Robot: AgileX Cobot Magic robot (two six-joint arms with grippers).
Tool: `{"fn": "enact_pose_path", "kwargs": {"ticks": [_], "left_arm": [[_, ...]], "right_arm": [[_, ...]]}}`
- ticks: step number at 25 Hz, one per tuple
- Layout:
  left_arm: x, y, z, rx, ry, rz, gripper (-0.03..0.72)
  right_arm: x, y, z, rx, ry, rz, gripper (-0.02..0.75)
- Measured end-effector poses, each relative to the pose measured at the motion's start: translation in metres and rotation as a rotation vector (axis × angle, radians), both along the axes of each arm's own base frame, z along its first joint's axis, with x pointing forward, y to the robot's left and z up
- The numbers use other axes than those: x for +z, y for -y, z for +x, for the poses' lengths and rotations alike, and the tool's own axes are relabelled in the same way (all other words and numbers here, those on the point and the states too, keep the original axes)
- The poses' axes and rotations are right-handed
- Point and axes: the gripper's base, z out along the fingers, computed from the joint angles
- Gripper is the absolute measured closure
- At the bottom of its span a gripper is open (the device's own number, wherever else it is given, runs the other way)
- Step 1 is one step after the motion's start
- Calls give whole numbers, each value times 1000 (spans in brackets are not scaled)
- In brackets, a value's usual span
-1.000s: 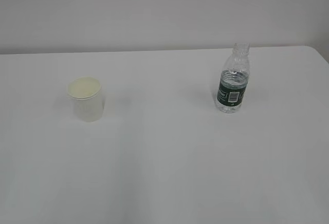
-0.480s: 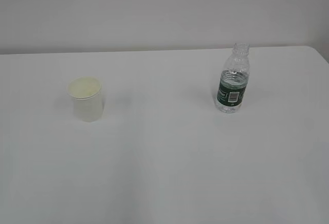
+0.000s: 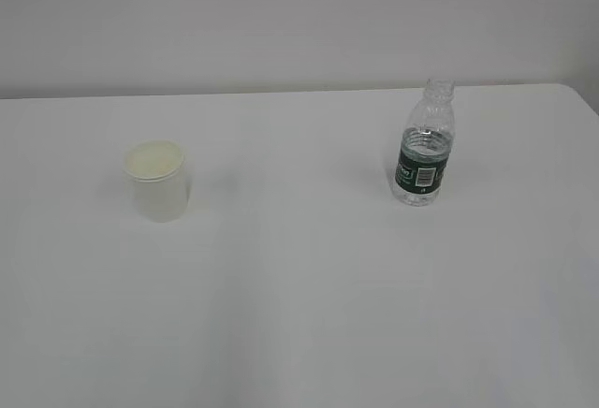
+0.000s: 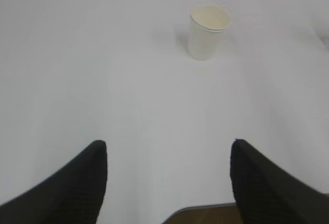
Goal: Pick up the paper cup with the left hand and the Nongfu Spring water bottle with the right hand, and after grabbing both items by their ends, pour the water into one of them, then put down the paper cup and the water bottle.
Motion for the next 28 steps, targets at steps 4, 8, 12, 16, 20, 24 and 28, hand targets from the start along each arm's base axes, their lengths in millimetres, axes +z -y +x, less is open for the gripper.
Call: {"fn": "enact_pose_path", "kwargs": {"ticks": [4, 8, 12, 16, 20, 24, 28], "left_arm": [[0, 0, 0, 0, 0, 0, 155], [0, 0, 0, 0, 1, 0, 155], [0, 0, 0, 0, 1, 0, 155], [0, 0, 0, 0, 4, 0, 155], [1, 2, 0, -10, 13, -17, 156], [12, 5, 2, -33, 80, -64, 186], [25, 8, 13, -56, 89, -72, 226]], "right_arm": [[0, 0, 0, 0, 0, 0, 384], [0, 0, 0, 0, 0, 0, 384], [0, 0, 0, 0, 0, 0, 384], [0, 0, 0, 0, 0, 0, 384], [2, 0, 0, 2, 17, 2, 384], [14, -3, 0, 23, 106, 29, 384], [25, -8, -1, 72, 193, 77, 384]]}}
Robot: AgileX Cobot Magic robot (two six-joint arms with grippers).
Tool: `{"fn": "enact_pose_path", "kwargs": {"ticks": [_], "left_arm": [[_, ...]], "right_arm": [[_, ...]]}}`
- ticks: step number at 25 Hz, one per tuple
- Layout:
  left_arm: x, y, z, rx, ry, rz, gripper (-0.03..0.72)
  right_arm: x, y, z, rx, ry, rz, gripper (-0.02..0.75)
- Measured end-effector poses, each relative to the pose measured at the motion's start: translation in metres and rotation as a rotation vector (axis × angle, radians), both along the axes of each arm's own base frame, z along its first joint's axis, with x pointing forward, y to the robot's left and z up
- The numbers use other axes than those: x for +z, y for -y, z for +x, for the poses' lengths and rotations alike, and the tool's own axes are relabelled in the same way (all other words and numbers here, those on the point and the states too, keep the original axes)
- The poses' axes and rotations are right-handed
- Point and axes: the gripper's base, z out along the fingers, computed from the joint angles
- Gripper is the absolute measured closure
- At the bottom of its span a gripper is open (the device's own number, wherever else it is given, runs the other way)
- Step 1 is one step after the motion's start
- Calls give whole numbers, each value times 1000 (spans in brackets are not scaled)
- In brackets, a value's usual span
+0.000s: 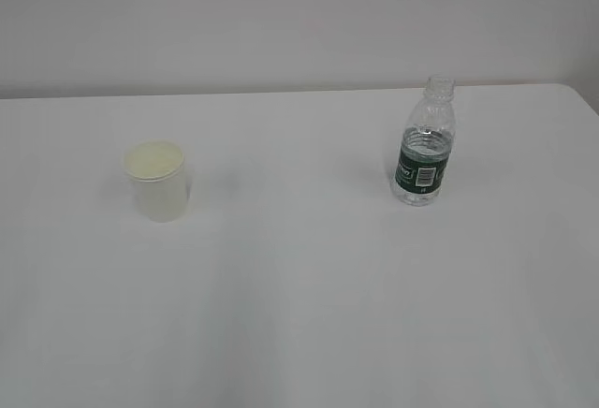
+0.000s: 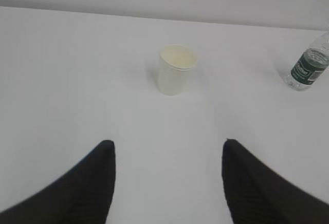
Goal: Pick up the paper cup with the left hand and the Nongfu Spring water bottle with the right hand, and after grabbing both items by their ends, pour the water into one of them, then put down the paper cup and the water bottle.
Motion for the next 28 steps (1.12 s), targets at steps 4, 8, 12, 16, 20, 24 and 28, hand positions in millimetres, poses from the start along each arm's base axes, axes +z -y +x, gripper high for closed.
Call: {"fn": "enact_pose_path", "kwargs": {"ticks": [4, 8, 12, 16, 20, 24, 28], "left_arm": [[13, 1, 15, -33, -24, 65, 234], [23, 1, 30, -36, -17, 89, 236], [33, 0, 45, -12, 73, 82, 237], [44, -2, 61, 20, 177, 69, 237], [42, -2, 76, 26, 148, 69, 237], [40, -3, 88, 33, 124, 89, 237], [43, -5, 94, 50, 165, 114, 237]], "right_arm": [[7, -4, 8, 41, 45, -18, 384], [13, -5, 17, 48, 61, -27, 384], [20, -5, 21, 48, 98, -24, 384], [31, -6, 28, 44, 186, -16, 384], [38, -7, 40, 41, 227, -13, 384], [42, -8, 54, 39, 230, -13, 384], [47, -9, 70, 36, 252, -10, 384]]}}
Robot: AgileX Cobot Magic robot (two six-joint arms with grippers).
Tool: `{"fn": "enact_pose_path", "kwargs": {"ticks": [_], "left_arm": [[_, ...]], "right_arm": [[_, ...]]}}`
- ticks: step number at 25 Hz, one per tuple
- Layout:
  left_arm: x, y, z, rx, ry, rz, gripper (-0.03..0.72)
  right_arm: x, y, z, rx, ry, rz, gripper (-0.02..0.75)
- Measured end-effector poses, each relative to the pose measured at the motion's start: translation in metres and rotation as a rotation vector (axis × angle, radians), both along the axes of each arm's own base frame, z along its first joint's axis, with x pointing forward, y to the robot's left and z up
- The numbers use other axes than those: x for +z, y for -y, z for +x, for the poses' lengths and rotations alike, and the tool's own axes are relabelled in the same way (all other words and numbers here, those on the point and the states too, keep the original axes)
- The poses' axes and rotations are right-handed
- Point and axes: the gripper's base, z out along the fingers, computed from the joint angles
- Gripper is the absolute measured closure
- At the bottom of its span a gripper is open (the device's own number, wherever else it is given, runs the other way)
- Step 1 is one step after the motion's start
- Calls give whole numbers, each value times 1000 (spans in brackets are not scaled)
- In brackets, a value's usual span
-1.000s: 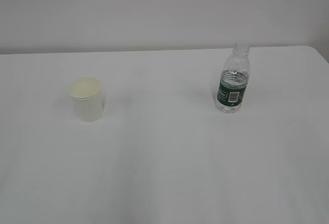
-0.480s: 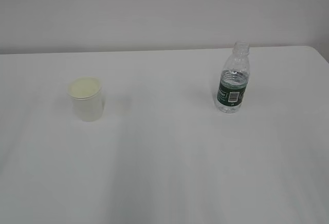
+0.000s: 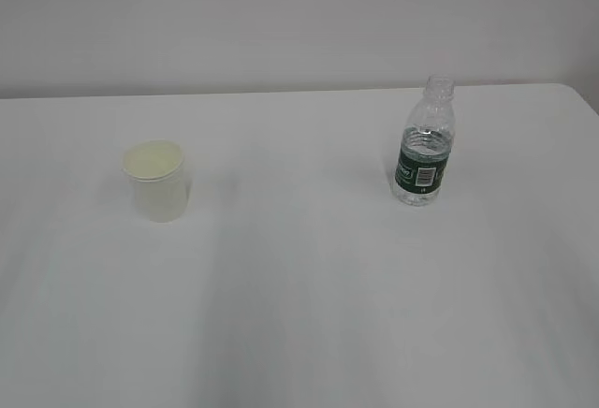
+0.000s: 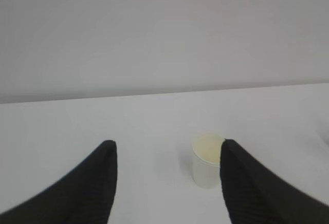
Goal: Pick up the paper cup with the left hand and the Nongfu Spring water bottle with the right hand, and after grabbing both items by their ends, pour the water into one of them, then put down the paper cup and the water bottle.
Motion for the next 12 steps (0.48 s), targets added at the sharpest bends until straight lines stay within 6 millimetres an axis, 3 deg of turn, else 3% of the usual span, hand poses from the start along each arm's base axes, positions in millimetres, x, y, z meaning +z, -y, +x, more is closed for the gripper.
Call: {"fn": "enact_pose_path", "kwargs": {"ticks": [8, 12], "left_arm": [[5, -3, 7, 22, 60, 50, 237], [5, -3, 19, 27, 71, 49, 237]], "right_arm": [[2, -3, 30, -3, -5, 4, 384], [3, -3, 41, -5, 0, 5, 384]]}}
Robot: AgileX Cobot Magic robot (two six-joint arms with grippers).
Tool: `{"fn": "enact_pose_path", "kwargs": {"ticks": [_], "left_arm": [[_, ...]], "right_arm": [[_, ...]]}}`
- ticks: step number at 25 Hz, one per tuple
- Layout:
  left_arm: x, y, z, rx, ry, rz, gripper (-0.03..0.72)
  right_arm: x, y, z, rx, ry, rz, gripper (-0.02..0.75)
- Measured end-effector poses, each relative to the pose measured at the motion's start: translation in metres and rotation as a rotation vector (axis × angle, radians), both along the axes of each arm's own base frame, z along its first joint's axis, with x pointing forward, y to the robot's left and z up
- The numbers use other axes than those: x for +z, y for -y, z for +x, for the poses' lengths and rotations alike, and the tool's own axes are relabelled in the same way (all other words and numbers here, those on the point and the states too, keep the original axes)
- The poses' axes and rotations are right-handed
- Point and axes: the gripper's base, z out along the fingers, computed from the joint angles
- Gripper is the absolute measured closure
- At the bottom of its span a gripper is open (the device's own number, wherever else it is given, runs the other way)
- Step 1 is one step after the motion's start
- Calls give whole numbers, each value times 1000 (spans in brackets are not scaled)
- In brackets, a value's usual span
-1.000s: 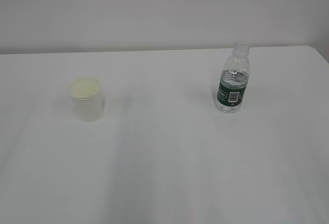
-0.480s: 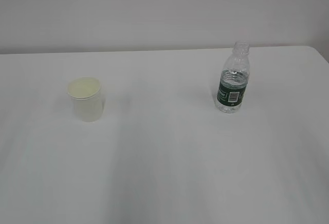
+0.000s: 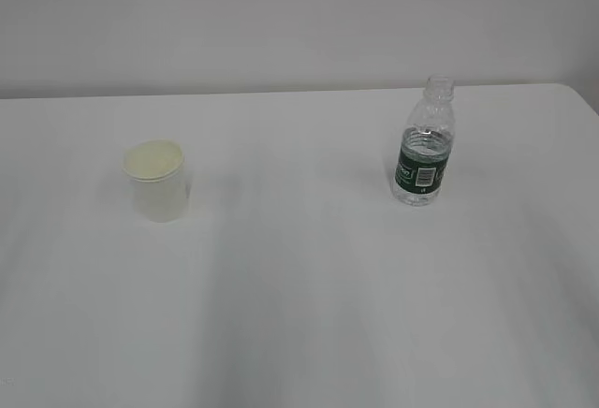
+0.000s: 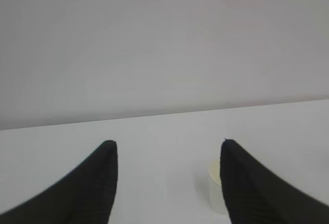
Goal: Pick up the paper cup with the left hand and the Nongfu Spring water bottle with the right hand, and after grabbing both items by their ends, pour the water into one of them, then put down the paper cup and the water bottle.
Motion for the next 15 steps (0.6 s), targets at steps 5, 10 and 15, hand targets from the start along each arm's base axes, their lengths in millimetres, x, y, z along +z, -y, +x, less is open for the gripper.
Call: {"fn": "enact_pose_path", "kwargs": {"ticks": [5, 10, 15], "left_arm": [[-2, 4, 21, -24, 18, -1, 237], [-9, 11, 40, -57, -14, 2, 237], [-13, 15, 53, -69, -11, -1, 237]], "right_arm": [[0, -1, 15, -3, 13, 2, 384], [2, -2, 25, -6, 44, 5, 384], [1, -2, 31, -7, 49, 23, 384]]}}
